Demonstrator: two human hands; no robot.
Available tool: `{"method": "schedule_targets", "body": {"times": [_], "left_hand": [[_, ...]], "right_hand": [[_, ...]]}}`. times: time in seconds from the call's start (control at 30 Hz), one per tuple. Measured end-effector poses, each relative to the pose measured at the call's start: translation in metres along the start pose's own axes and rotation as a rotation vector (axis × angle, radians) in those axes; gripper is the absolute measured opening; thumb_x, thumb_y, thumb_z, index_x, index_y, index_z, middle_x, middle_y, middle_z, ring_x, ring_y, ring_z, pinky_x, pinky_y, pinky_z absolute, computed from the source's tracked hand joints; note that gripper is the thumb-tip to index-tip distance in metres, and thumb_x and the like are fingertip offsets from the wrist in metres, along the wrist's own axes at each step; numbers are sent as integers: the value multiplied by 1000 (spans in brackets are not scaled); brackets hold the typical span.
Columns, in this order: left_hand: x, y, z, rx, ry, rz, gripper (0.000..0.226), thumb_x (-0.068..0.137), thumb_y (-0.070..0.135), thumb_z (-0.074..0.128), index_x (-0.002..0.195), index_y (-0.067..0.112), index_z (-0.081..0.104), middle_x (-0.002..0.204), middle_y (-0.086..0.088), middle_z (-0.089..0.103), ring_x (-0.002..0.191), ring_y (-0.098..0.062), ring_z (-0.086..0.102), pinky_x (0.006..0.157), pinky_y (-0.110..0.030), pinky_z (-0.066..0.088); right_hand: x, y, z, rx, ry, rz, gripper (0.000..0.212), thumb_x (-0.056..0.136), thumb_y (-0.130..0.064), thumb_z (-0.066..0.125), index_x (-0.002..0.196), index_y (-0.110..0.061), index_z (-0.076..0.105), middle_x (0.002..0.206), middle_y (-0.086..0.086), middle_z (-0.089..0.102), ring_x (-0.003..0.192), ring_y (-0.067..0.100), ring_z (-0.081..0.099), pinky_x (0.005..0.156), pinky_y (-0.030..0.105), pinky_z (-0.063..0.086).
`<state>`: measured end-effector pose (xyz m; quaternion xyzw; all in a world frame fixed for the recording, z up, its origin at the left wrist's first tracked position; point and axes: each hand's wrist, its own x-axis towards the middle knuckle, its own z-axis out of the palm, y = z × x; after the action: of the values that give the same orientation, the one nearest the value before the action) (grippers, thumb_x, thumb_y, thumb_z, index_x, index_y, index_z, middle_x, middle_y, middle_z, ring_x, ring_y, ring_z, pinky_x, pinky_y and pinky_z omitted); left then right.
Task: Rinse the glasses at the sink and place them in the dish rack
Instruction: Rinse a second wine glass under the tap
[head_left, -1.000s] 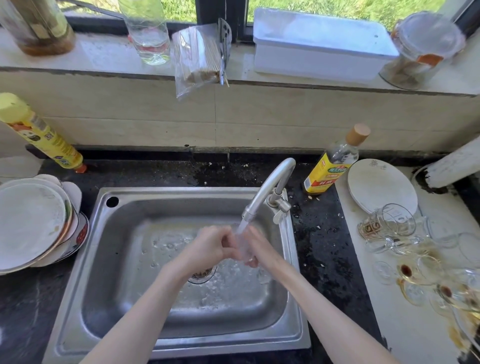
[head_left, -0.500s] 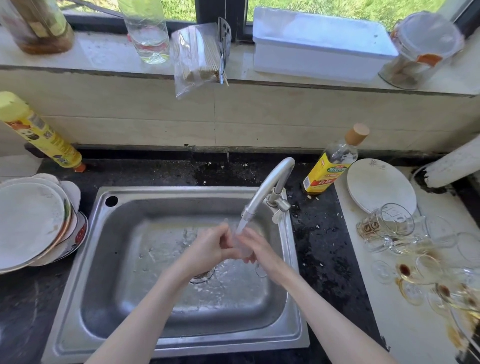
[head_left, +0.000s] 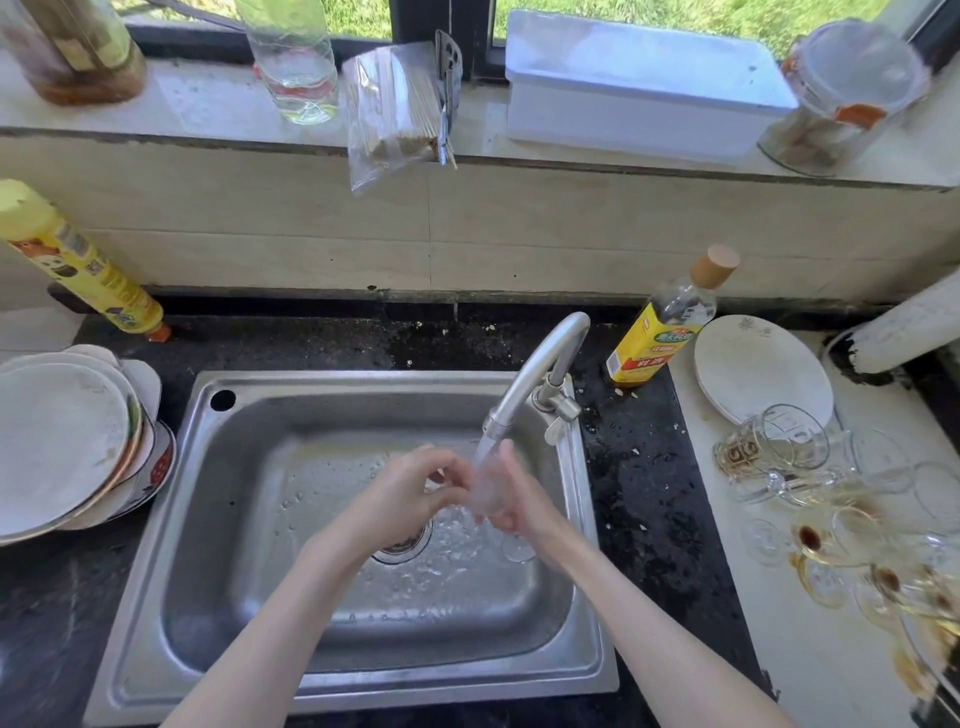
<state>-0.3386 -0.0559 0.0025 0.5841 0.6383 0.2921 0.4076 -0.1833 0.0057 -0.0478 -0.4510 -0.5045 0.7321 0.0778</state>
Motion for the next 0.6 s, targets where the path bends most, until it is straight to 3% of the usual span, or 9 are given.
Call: {"method": "schedule_targets", "body": {"times": [0.07,0.13,0.3,0.37,0.47,0.6], "left_hand": [[1,-3,-5,68,-7,59,23,80,8,68,76,31,66,76,24,61,87,1,51,79,-11,38],[3,-5,-7,73,11,72,17,81,10,69,80,27,71,77,25,62,88,1,50,80,-12,38],[2,-7,-2,33,2,81,8,81,7,68,83,14,72,80,20,62,86,0,55,79,-11,40],[1,-7,1,-46,41,23,16,83,2,65,78,16,69,80,17,62,80,3,57,75,-8,40],[2,-9,3,-194,161,-115,28,84,0,62,73,26,62,80,14,64,72,7,58,69,-7,41],[5,-6,2,-168,158,-112,27,86,6,62,77,32,61,85,14,63,78,8,57,73,-7,40]], "right_hand": [[0,0,-1,36,49,134,75,93,-64,9,110,-16,64,64,-2,63,46,5,48,45,16,27],[-2,-2,-1,71,16,220,75,91,-68,11,113,-17,60,59,-3,60,42,6,47,42,18,18],[-5,-6,-5,96,-82,235,73,88,-69,11,76,-19,63,53,2,54,34,6,27,38,19,12],[-3,-5,-5,141,-81,220,71,92,-64,11,83,-16,62,56,2,58,36,7,32,38,18,16],[-4,-6,-2,218,-82,129,53,97,-55,19,107,-22,59,76,3,61,52,7,48,47,20,23],[-4,-6,1,223,-54,41,47,97,-53,27,117,-20,54,81,3,57,52,5,45,50,21,26]]}}
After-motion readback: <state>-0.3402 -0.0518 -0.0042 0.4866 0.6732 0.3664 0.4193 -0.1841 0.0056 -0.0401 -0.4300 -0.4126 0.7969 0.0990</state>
